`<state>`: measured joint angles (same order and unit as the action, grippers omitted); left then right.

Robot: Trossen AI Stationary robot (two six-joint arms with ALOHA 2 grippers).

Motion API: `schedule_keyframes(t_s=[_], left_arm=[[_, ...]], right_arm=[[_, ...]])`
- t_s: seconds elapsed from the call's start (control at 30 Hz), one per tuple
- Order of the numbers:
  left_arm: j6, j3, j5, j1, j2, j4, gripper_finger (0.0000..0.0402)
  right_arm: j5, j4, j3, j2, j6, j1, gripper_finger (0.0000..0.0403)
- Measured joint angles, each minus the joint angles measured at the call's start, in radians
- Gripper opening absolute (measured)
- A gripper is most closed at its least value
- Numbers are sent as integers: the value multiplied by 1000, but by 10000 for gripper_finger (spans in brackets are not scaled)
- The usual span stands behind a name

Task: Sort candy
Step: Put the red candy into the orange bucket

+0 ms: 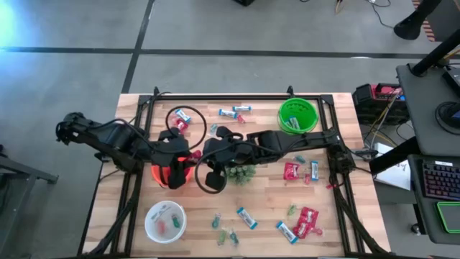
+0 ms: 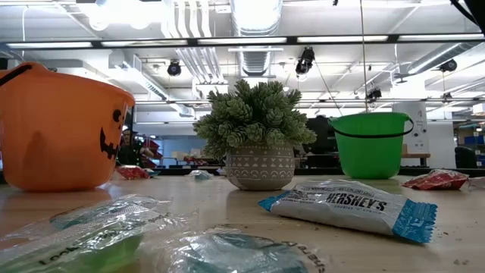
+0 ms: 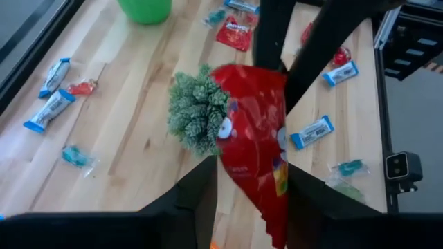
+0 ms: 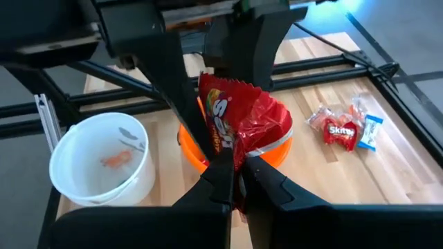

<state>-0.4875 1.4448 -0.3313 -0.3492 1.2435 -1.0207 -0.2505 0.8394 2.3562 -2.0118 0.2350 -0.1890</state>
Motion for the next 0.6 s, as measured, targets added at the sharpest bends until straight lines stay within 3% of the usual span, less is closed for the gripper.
schedule_keyframes(t_s=[0.27, 0.47, 0.6], left_arm=[[58, 0, 3, 0, 13, 37, 12], [60, 0, 4, 0, 9, 24, 7], [74, 0, 30, 0, 5, -19, 4]], right_arm=[[23, 20, 0, 2, -12, 0, 9], [23, 23, 0, 2, -12, 0, 12], [27, 38, 0, 2, -11, 2, 35]])
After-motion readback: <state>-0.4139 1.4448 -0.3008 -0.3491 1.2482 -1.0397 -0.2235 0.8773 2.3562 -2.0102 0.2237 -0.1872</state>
